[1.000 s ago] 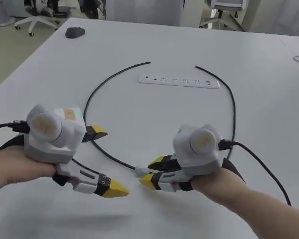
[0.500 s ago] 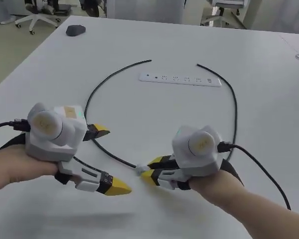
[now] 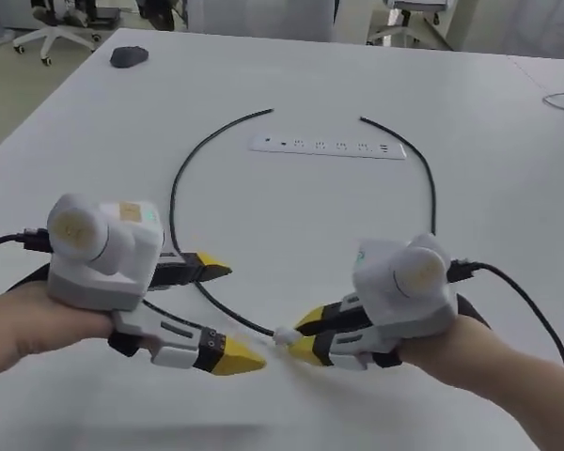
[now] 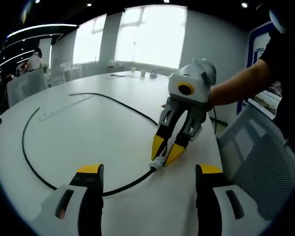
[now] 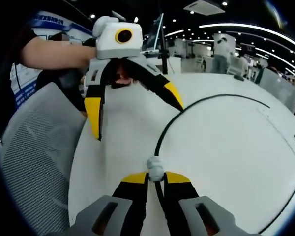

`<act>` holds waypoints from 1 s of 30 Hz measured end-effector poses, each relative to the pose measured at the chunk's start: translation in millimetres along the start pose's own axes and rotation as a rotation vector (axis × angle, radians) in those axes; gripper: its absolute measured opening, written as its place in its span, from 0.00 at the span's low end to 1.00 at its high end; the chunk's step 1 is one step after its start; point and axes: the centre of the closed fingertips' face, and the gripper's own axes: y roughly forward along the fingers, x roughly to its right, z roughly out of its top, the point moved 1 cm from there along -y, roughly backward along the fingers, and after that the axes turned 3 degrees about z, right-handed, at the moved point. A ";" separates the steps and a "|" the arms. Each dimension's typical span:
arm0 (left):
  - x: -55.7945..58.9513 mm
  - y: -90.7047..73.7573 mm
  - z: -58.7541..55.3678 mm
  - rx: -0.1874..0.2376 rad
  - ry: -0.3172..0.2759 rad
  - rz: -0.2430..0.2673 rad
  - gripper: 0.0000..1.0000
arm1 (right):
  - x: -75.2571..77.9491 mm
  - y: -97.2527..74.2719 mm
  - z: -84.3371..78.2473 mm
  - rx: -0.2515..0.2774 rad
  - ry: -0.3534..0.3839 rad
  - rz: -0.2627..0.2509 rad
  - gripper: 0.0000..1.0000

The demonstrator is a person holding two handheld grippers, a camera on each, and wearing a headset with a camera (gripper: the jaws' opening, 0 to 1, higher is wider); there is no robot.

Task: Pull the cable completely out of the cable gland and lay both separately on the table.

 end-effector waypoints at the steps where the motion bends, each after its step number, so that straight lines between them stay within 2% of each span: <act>1: 2.3 2.3 1.4 0.004 -0.015 -0.011 0.75 | -2.1 -3.2 0.8 0.001 -0.002 0.006 0.07; 2: 3.9 4.7 2.0 0.003 -0.025 -0.015 0.74 | -3.3 -6.2 1.5 0.000 -0.012 0.003 0.07; 4: 12.3 10.2 3.4 0.002 -0.005 -0.044 0.73 | -8.9 -13.4 3.4 0.002 -0.041 0.014 0.07; 6: 17.5 14.6 2.2 -0.014 -0.007 -0.061 0.70 | -12.6 -18.2 3.0 -0.008 -0.054 0.025 0.07; 10: 33.5 23.0 0.6 -0.020 -0.032 -0.137 0.62 | -21.8 -34.0 3.9 0.007 -0.100 0.048 0.07; 11: 37.1 23.7 3.7 0.000 -0.038 -0.155 0.63 | -22.6 -36.7 3.8 0.009 -0.109 0.046 0.07; 12: 41.5 25.2 7.5 0.030 -0.019 -0.169 0.66 | -24.9 -41.1 3.2 0.008 -0.115 0.051 0.07; 13: 44.7 25.5 8.1 0.030 -0.008 -0.180 0.65 | -26.9 -43.6 3.6 0.016 -0.116 0.061 0.07; 14: 50.6 26.2 11.6 0.046 0.011 -0.206 0.62 | -29.3 -47.3 4.1 0.027 -0.118 0.067 0.07; 15: 52.8 27.0 12.6 0.050 0.023 -0.211 0.58 | -30.8 -49.3 3.5 0.028 -0.118 0.071 0.07; 17: 57.5 28.7 15.0 0.056 0.020 -0.230 0.51 | -35.0 -53.2 2.8 0.031 -0.124 0.080 0.07; 19: 59.8 30.4 18.1 0.065 -0.007 -0.239 0.48 | -37.6 -55.7 2.3 0.029 -0.138 0.079 0.07; 21: 60.8 32.6 17.6 0.064 -0.016 -0.242 0.53 | -38.2 -57.2 3.1 0.027 -0.156 0.071 0.07; 22: 63.5 33.3 15.6 0.054 -0.028 -0.256 0.53 | -39.0 -58.1 4.2 0.028 -0.158 0.074 0.07; 25: 68.2 33.3 12.7 0.043 -0.018 -0.272 0.44 | -38.9 -58.8 7.4 0.031 -0.170 0.073 0.07; 27: 71.5 32.7 13.9 0.049 -0.029 -0.289 0.39 | -39.4 -59.2 9.1 0.034 -0.174 0.074 0.07; 28: 76.7 31.8 16.6 0.065 -0.028 -0.315 0.39 | -40.1 -58.9 10.4 0.034 -0.175 0.079 0.07; 30: 81.1 31.6 19.7 0.075 -0.050 -0.331 0.42 | -41.0 -58.7 12.0 0.034 -0.176 0.081 0.07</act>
